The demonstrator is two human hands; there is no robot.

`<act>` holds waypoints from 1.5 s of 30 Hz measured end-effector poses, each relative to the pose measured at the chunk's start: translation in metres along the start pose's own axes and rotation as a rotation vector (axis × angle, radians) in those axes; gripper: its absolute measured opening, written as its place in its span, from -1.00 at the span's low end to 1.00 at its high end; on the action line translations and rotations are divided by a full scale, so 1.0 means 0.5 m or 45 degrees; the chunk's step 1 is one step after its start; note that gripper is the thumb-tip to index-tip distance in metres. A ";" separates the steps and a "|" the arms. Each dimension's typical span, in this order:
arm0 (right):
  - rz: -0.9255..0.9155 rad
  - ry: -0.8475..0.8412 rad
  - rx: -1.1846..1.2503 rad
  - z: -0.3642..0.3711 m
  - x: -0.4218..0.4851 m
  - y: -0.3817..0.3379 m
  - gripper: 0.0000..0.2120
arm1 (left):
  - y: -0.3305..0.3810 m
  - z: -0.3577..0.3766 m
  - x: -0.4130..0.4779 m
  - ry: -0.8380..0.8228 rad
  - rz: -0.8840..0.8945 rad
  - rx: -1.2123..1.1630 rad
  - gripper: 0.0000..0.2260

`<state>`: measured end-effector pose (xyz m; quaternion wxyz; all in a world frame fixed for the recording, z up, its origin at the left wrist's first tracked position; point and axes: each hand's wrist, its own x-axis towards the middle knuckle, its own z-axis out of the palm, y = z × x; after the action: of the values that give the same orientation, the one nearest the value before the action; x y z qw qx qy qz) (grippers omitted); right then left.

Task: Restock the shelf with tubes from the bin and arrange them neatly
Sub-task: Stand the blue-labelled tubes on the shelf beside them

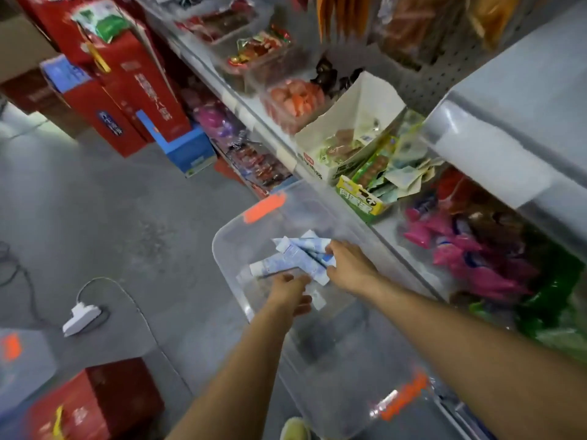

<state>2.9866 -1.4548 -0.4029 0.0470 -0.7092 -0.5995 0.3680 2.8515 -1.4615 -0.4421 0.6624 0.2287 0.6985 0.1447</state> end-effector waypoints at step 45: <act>0.107 0.342 0.780 -0.214 -0.671 -0.011 -0.56 | 0.020 0.133 -0.558 -0.643 0.521 -0.079 -0.49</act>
<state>3.0406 -1.7102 -0.1662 0.3214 -0.7284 -0.4196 0.4359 2.9238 -1.6023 -0.2027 0.7787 0.3728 0.4467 0.2348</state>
